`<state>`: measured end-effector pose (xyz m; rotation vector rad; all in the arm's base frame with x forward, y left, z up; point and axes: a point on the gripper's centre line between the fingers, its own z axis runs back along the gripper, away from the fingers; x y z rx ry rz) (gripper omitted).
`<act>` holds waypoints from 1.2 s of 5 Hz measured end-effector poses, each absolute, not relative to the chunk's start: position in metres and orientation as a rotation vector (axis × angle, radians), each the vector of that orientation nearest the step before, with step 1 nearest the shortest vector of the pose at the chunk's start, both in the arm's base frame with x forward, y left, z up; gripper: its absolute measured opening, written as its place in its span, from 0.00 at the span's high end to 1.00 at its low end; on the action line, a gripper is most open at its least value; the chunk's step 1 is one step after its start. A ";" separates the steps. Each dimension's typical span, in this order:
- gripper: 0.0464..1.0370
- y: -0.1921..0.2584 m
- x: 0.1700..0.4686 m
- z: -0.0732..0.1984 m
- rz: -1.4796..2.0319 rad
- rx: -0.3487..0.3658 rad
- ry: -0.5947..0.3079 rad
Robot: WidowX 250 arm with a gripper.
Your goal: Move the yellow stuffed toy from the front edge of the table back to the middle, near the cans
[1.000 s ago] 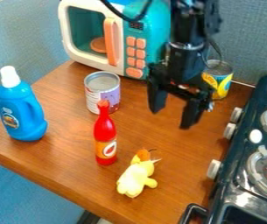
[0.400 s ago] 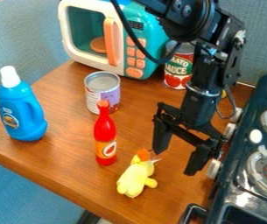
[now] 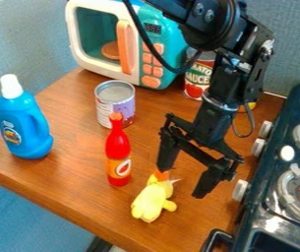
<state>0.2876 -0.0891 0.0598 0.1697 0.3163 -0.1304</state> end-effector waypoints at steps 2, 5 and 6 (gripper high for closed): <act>0.04 -0.076 0.273 0.075 -0.043 0.245 0.323; 0.04 -0.077 0.266 0.049 -0.136 0.175 0.255; 0.04 -0.075 0.270 0.048 -0.140 0.168 0.232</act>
